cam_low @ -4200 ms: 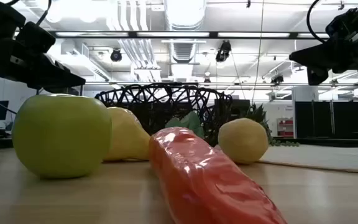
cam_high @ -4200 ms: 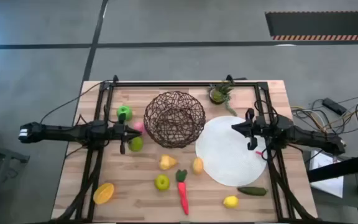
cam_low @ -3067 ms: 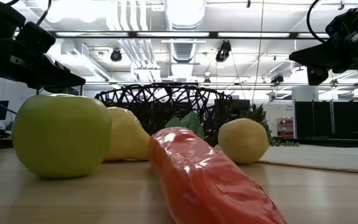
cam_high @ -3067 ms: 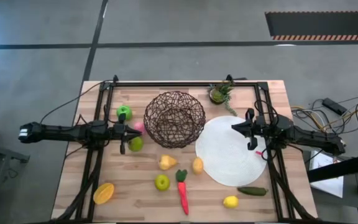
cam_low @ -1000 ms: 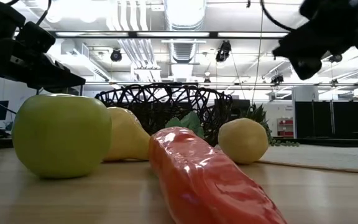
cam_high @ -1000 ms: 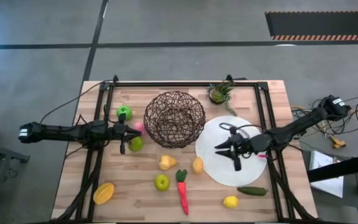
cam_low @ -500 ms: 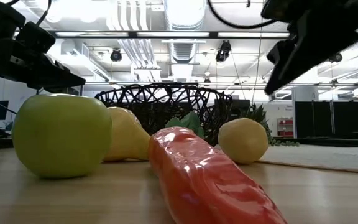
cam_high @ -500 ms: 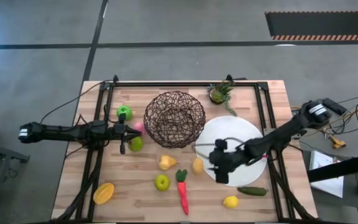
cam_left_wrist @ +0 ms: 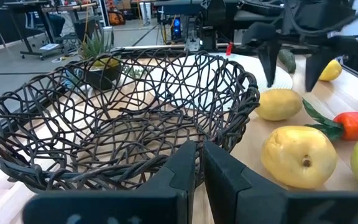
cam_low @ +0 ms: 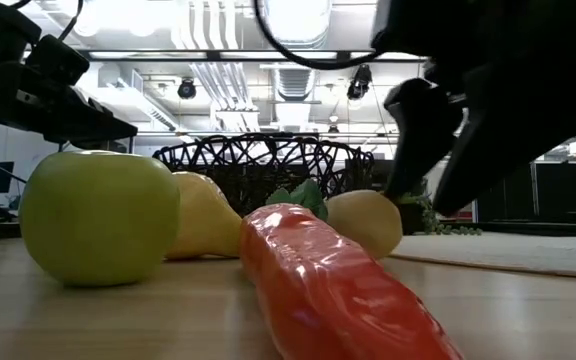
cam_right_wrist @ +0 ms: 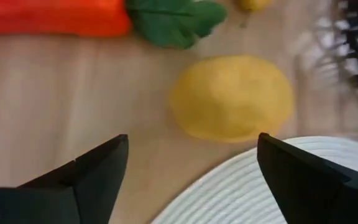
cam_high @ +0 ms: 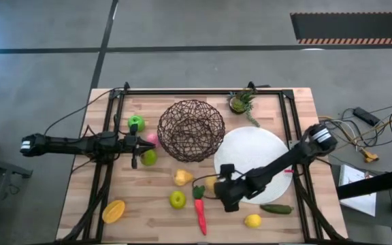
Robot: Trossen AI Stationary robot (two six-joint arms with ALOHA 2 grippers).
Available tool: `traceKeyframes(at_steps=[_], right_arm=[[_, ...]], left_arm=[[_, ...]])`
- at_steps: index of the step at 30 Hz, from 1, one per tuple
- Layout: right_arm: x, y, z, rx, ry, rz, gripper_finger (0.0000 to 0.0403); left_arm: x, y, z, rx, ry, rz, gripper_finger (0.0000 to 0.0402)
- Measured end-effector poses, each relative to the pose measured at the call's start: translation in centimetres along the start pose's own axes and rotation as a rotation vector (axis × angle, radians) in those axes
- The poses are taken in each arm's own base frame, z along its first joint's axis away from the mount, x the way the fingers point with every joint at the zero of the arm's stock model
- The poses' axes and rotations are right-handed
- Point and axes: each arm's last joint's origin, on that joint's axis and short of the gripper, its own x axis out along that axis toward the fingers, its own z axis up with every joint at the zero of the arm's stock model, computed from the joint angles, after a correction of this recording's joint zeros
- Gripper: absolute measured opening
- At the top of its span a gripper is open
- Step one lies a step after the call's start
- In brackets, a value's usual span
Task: Build produce basket
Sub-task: Put the top lemon into the wire basket
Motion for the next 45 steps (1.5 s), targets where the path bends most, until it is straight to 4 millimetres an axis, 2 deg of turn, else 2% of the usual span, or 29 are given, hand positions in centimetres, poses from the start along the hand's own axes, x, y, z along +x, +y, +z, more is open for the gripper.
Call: traceKeyframes(at_steps=[6,12,16,20,22,24,29,33,36,38,41,45], right_arm=[[1.7,0.9,1.6,-0.097,-0.003,-0.054,0.0347],[3.6,1.3,2.2,-0.093,0.005,-0.151,0.0333],[4.4,1.7,2.1,-0.097,0.018,-0.156,0.0308],[4.7,1.8,2.0,-0.099,0.023,-0.156,0.0258],[4.3,1.6,1.9,-0.103,0.031,-0.158,0.0234],[3.3,1.2,1.8,-0.121,0.059,-0.166,0.0233],[-1.5,-0.1,3.2,-0.119,-0.01,-0.153,0.0233],[-5.4,-2.2,5.1,-0.116,-0.165,-0.135,0.0233],[-8.0,-5.0,6.8,-0.086,-0.309,-0.149,0.0233],[-8.7,-7.4,7.5,-0.059,-0.362,-0.177,0.0233],[-8.2,-11.3,8.2,-0.015,-0.385,-0.163,0.0233],[-5.4,-16.6,8.6,0.062,-0.402,-0.061,0.0233]], left_arm=[[0.0,0.0,0.0,0.0,0.0,0.0,0.0013],[0.0,0.0,0.0,0.0,0.0,0.0,0.0013],[0.0,0.0,0.0,0.0,-0.001,0.0,0.0013],[0.0,0.0,0.0,0.0,-0.001,0.0,0.0013],[0.0,0.0,0.0,-0.001,-0.001,0.0,0.0013],[0.0,0.0,0.0,-0.001,-0.002,0.0,0.0013],[0.0,0.0,0.0,0.0,0.0,0.0,0.0013],[0.0,0.0,0.0,0.0,-0.002,0.0,0.0013],[0.0,0.0,0.0,0.0,0.0,0.0,0.0013],[0.0,0.0,0.0,0.0,-0.001,0.0,0.0013],[0.0,0.0,0.0,0.0,-0.001,0.0,0.0013],[0.0,0.0,0.0,0.0,0.0,0.0,0.0013]])
